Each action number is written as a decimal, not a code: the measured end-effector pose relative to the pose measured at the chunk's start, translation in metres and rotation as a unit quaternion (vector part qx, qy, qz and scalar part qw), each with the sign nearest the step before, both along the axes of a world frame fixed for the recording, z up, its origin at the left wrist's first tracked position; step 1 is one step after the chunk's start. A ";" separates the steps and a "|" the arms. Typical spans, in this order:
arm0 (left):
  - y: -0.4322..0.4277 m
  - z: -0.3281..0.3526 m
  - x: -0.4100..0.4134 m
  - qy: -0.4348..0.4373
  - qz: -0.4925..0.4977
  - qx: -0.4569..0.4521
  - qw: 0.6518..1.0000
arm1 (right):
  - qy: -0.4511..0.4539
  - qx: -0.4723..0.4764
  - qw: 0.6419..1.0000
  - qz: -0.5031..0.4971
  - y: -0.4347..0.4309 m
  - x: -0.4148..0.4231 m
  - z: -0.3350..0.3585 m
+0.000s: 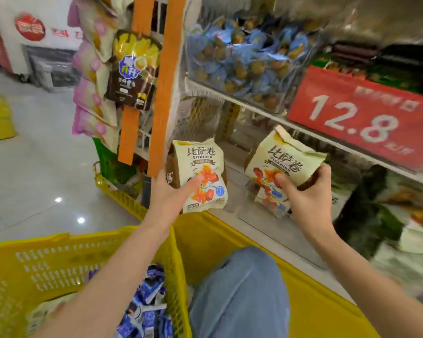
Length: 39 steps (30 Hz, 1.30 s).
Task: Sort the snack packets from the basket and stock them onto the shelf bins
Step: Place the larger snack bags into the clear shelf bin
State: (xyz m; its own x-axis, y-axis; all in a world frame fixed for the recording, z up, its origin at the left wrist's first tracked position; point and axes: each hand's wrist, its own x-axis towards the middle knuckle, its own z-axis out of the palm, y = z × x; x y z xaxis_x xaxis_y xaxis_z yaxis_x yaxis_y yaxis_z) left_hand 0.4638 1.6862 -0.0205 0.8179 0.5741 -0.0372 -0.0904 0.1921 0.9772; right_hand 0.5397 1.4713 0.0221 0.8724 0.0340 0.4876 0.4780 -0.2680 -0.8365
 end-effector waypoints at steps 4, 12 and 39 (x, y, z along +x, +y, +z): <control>-0.028 0.008 0.012 0.000 -0.037 0.007 0.999 | 0.035 -0.063 0.997 -0.031 -0.030 0.033 -0.004; -0.039 0.010 0.013 0.003 -0.043 0.007 0.999 | 0.239 -0.188 0.953 0.001 -0.042 0.095 -0.040; -0.100 0.024 0.074 -0.110 -0.262 0.244 0.927 | -0.061 -0.396 0.916 0.022 -0.067 0.016 0.050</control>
State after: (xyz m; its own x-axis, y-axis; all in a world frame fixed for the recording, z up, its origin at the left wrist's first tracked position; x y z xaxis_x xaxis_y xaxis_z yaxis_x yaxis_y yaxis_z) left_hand 0.5381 1.5860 0.0032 0.9464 0.0010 0.3230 -0.3166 -0.1947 0.9284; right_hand 0.5555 1.4048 0.0718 0.8019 0.4533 0.3891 0.5805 -0.7453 -0.3280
